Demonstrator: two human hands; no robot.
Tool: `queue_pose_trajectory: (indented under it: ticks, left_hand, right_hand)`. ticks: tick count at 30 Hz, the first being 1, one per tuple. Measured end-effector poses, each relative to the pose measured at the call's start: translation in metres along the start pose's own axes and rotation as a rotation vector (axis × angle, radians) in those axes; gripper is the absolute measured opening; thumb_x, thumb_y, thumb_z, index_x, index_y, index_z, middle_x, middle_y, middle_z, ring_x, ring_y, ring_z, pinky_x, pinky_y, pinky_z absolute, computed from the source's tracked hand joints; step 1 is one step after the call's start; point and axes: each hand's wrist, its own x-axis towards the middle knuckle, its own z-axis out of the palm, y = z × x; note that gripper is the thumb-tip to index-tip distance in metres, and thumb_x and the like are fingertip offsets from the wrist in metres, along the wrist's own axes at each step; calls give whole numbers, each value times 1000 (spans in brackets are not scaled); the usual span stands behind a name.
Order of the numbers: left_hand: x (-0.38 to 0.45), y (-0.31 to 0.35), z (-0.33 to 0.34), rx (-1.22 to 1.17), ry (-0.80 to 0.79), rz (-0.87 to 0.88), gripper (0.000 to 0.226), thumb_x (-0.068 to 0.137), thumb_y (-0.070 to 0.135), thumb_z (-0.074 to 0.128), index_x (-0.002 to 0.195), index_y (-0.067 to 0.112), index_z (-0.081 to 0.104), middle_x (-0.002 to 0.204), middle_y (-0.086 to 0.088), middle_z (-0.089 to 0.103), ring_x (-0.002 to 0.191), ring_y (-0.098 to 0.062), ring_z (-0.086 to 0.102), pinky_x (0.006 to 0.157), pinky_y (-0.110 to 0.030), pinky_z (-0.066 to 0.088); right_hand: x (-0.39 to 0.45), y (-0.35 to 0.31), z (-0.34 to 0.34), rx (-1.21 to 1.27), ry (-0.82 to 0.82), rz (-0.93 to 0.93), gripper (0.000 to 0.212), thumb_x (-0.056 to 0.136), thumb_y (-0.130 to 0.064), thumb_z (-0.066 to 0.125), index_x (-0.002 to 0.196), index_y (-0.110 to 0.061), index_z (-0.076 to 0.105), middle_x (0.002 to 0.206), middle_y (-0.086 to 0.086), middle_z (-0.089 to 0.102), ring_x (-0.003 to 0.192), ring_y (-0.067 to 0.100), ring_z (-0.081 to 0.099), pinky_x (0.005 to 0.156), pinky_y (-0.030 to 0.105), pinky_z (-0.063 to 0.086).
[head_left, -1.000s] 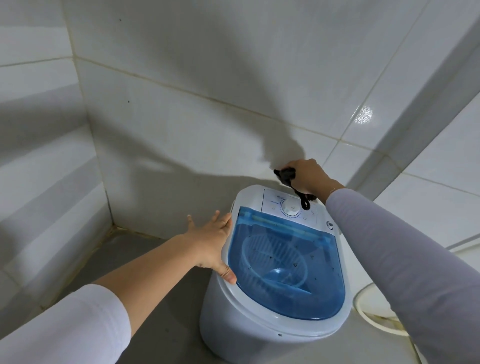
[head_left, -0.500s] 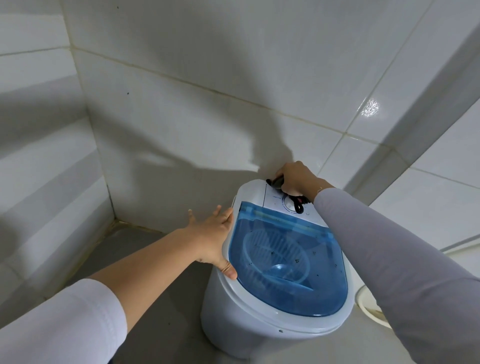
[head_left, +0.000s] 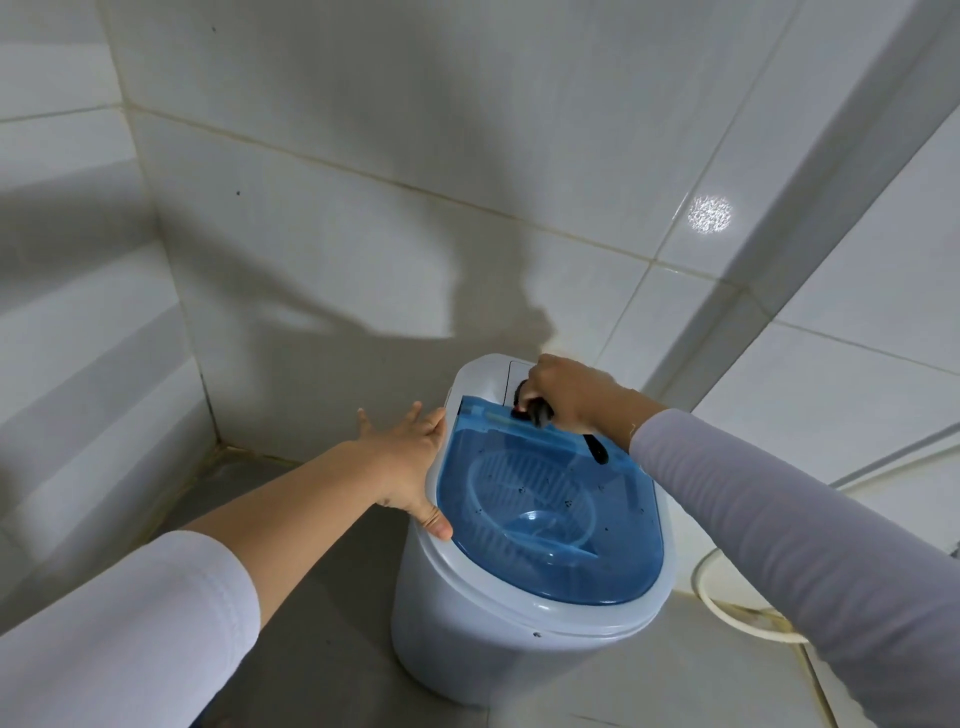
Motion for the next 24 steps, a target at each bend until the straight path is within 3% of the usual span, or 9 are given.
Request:
queue_pose_trajectory:
  ticks: [3, 6, 13, 21, 24]
  left_hand:
    - [0, 1, 1, 7, 4, -12, 134, 64, 65, 71, 149, 15, -18, 159, 4, -22, 146, -20, -21, 111, -70, -3]
    - [0, 1, 1, 13, 5, -18, 135, 63, 66, 71, 149, 14, -19, 159, 4, -22, 146, -20, -22, 111, -70, -3]
    - [0, 4, -1, 19, -12, -28, 133, 65, 64, 71, 149, 14, -20, 159, 5, -22, 146, -19, -22, 112, -68, -4]
    - [0, 5, -2, 37, -20, -51, 133, 65, 63, 72, 149, 15, -20, 159, 4, -23, 146, -19, -22, 113, -66, -5]
    - [1, 6, -3, 41, -28, -58, 134, 65, 63, 72, 148, 16, -22, 158, 5, -24, 146, -18, -23, 112, -65, -5]
  right_hand:
    - [-10, 4, 4, -59, 9, -50, 29, 85, -4, 52, 106, -16, 68, 103, 5, 68, 108, 23, 50, 72, 25, 34]
    - [-19, 16, 0, 64, 6, 19, 28, 80, 3, 54, 97, -14, 70, 103, 9, 67, 105, 24, 53, 85, 32, 47]
    - [-19, 66, -46, 207, 257, 199, 55, 71, 20, 39, 107, -10, 69, 113, 10, 68, 106, 27, 61, 89, 25, 44]
    - [18, 53, -12, 196, 108, 66, 48, 83, 7, 48, 118, -21, 66, 127, 0, 64, 118, 21, 57, 104, 26, 42]
    - [16, 61, 7, 248, 92, 96, 55, 84, 10, 45, 121, -26, 64, 127, 0, 64, 115, 23, 58, 100, 29, 45]
